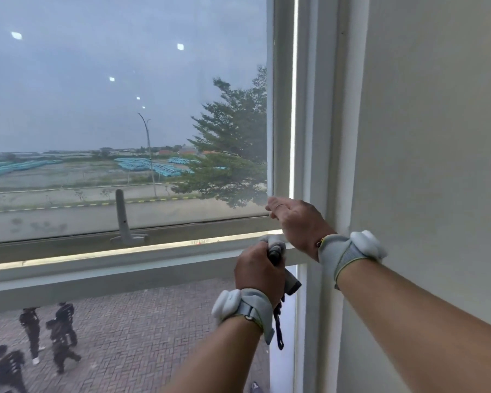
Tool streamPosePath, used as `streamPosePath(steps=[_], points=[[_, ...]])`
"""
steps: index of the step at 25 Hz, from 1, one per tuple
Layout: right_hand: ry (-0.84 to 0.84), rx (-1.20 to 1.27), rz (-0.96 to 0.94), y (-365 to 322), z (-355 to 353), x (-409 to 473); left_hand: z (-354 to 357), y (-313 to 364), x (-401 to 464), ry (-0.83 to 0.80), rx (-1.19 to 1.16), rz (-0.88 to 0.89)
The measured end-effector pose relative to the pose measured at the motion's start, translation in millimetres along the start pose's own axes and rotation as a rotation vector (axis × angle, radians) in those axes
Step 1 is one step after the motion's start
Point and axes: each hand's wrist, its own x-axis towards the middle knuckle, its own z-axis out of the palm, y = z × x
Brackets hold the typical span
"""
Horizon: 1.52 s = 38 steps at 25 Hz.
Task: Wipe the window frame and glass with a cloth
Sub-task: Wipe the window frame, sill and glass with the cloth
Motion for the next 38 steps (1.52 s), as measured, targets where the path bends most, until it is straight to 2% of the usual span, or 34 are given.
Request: streamPosePath(steps=[7,12,14,19,25,29,38], points=[[0.023,-0.027,0.026,20.2,-31.2,3.8,49.6,36.2,2.3,-0.089,0.027,0.013],[0.022,0.004,0.033,20.7,-34.9,-0.6,53.8,47.8,1.6,-0.099,0.004,-0.072],[0.01,-0.003,0.03,17.6,-32.5,-4.4,47.8,50.6,2.8,-0.15,-0.001,-0.099],[-0.032,-0.019,-0.04,-2.0,-20.2,-4.2,15.1,36.2,11.2,-0.225,-0.16,-0.201],[-0.095,-0.064,-0.151,-35.0,9.1,8.2,-61.6,4.4,31.7,-0.141,-0.317,-0.2],[-0.155,-0.127,-0.277,-61.6,43.2,16.2,-118.6,-20.4,50.2,-0.036,-0.365,-0.23],[-0.225,-0.3,-0.538,-147.1,99.0,26.7,-228.3,-52.1,71.0,0.092,-0.432,-0.275]])
